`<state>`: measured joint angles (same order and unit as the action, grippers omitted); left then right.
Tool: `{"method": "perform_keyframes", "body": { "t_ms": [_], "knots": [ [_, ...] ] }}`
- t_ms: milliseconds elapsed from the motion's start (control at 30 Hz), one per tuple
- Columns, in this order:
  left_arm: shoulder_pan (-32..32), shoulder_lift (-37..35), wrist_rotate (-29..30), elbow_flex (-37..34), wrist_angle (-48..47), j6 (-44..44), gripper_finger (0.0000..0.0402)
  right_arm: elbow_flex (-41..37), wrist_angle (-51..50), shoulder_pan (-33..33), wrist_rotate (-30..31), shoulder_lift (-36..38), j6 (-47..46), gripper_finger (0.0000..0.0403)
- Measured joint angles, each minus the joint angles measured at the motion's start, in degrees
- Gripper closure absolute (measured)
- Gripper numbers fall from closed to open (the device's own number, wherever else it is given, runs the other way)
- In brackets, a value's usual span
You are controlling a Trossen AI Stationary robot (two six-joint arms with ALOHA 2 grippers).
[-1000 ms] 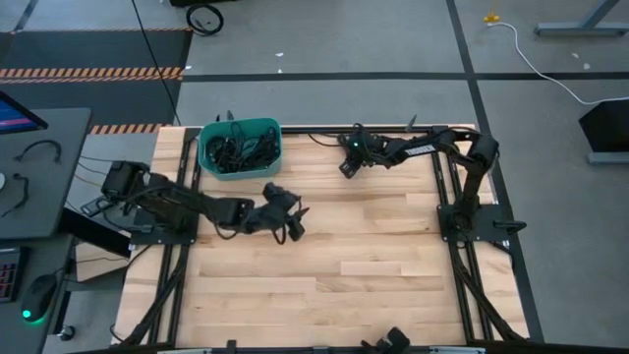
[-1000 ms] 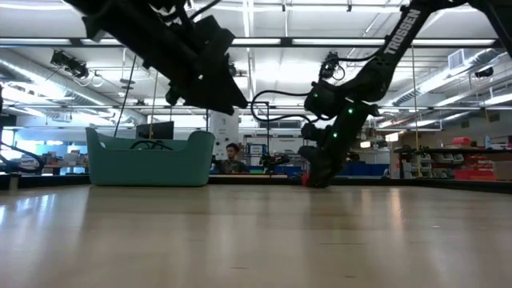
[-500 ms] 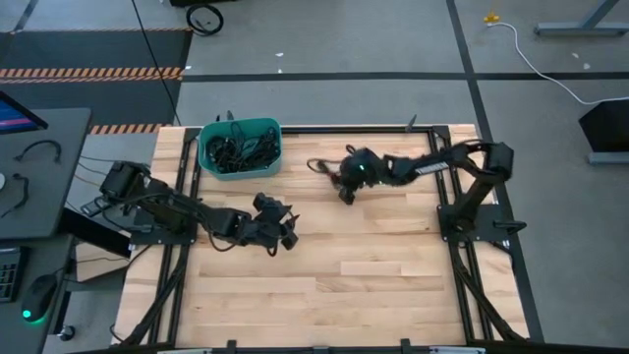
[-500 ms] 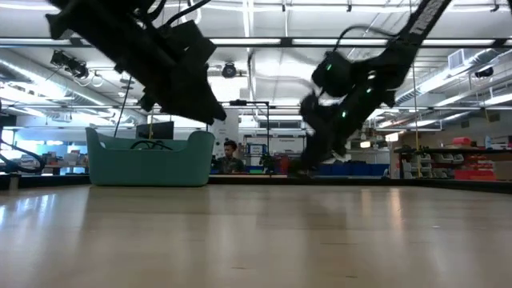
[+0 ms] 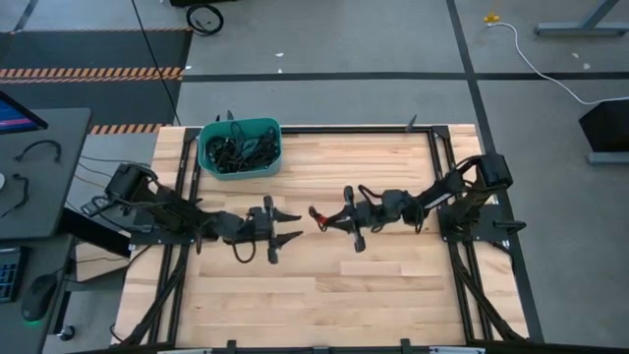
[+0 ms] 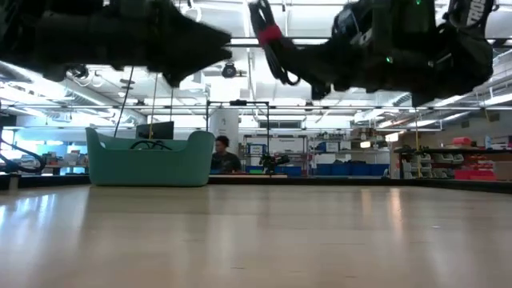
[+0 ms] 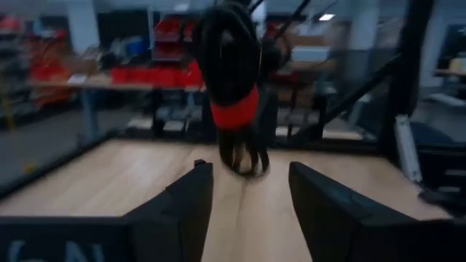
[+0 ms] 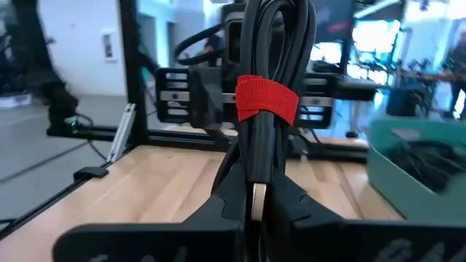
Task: Pick and place USB-C Cables
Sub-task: Put the black charger cable into the blue bin
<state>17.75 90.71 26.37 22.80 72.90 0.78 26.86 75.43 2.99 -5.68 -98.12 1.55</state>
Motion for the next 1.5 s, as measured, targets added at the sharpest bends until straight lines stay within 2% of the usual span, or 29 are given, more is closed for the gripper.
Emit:
{"method": "perform_keyframes", "body": {
  "t_ms": [133,300,467,567,667,1000,1167,1333,1500],
  "knots": [
    [-0.96,0.78,-2.43,4.46,-1.49,-2.51,0.0179,3.84,-2.68,2.19,0.15,-0.16,4.4,0.0381],
    [-1.61,0.78,-1.94,9.03,-4.52,-2.75,0.0127,7.46,-7.04,2.94,0.25,-0.25,7.59,0.038],
    [-1.37,0.8,-3.99,12.11,-5.18,-4.82,0.0114,7.86,-8.0,2.9,0.27,-0.25,7.65,0.038],
    [-1.39,0.8,-4.17,13.24,-5.75,-4.96,0.013,7.86,-8.55,2.92,0.25,-0.25,7.66,0.0379],
    [-1.56,0.8,-4.15,14.29,-7.57,-4.94,0.0166,7.86,-9.37,2.9,0.26,-0.25,7.66,0.0378],
    [-1.23,0.78,-4.1,17.84,-16.97,-5.23,0.0353,7.84,-10.63,2.92,0.06,-0.25,6.2,0.0367],
    [0.1,-0.61,0.13,18.5,-20.07,-5.04,0.0354,7.99,-11.85,2.67,0.46,-0.18,6.34,0.0331],
    [2.07,-6.43,11.51,18.56,-28.94,-4.46,0.0354,7.86,-12.98,1.64,1.74,-0.14,5.95,0.0264],
    [3.78,-13.48,21.94,18.52,-39.77,-2.76,0.0354,7.86,-13.72,0.82,7.8,-0.14,6.13,0.0209]
  ]
}}
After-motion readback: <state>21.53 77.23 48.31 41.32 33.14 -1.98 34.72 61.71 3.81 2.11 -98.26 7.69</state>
